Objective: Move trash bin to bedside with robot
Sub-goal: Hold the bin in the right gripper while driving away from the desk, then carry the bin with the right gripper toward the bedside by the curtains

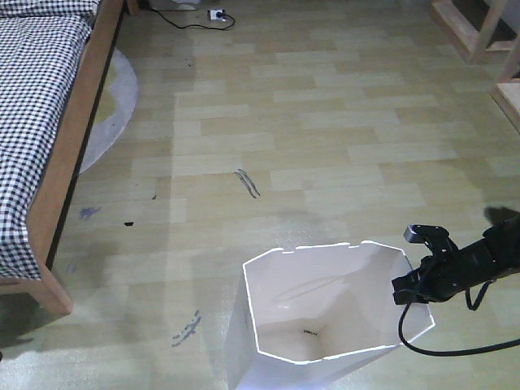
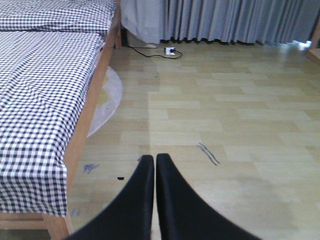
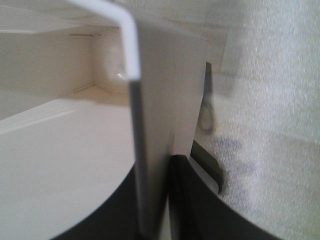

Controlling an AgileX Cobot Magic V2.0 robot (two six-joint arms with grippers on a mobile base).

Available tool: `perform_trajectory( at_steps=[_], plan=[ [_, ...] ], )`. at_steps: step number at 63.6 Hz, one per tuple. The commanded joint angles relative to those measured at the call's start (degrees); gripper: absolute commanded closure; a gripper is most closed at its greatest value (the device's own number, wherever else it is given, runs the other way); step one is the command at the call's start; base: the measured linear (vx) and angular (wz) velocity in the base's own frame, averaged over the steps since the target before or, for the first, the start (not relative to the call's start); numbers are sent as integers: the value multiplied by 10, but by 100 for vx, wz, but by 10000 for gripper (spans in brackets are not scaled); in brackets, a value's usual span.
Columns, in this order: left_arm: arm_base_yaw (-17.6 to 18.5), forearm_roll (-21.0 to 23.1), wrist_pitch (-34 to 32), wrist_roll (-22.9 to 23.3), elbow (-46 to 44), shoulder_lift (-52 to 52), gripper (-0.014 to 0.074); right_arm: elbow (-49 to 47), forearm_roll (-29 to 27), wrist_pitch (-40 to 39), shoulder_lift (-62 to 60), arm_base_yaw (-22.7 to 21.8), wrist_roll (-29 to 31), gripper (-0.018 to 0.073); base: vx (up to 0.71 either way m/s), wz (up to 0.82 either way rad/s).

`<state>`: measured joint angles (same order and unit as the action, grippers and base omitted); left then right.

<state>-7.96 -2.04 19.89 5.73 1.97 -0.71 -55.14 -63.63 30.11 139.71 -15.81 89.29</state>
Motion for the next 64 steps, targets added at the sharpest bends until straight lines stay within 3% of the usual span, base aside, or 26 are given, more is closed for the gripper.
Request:
perform_trajectory(
  at_steps=[1,64],
  plan=[
    [2,1,-38,2,2,-8,603,-3,-22,119,-42,-1,-3,564,35,20],
    [2,1,-38,2,2,-8,603,-3,-22,119,-42,-1,-3,564,37,2]
  ],
)
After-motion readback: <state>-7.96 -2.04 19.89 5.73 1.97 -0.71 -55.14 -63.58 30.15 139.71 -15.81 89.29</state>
